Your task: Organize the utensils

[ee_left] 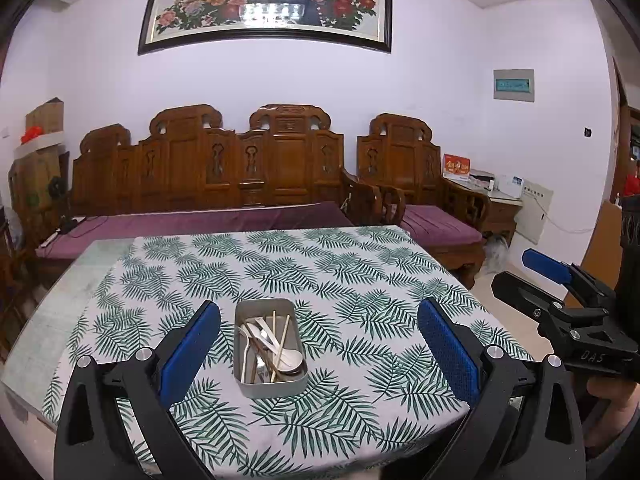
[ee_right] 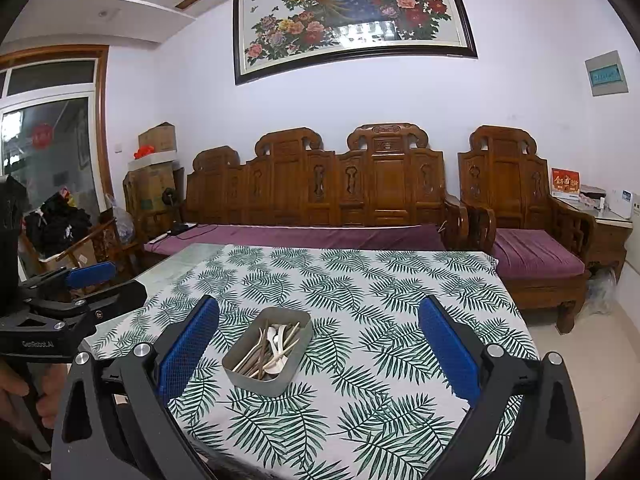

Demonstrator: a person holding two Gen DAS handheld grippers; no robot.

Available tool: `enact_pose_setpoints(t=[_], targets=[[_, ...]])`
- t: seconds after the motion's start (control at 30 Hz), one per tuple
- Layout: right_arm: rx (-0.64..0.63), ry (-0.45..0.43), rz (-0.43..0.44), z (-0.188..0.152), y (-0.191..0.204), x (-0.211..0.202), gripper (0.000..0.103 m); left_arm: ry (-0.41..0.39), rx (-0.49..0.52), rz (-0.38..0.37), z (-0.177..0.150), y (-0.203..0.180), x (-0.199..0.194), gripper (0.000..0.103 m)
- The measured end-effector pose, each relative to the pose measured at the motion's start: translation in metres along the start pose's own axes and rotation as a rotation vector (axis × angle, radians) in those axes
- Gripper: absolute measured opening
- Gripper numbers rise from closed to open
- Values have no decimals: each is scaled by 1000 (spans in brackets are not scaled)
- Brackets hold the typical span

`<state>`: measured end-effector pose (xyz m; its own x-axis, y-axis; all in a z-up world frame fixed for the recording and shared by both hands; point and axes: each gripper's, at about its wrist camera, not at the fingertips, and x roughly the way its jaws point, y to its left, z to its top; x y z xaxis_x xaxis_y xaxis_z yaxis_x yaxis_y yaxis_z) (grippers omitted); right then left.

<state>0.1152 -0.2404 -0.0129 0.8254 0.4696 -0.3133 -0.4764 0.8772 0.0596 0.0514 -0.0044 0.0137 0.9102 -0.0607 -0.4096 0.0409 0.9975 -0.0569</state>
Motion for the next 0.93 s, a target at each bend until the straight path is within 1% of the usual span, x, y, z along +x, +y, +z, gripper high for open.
enact_pose_setpoints(t=[0.93], targets=[[3,2,7,-5,5,3,100,1,-5,1,1,-1,0,95]])
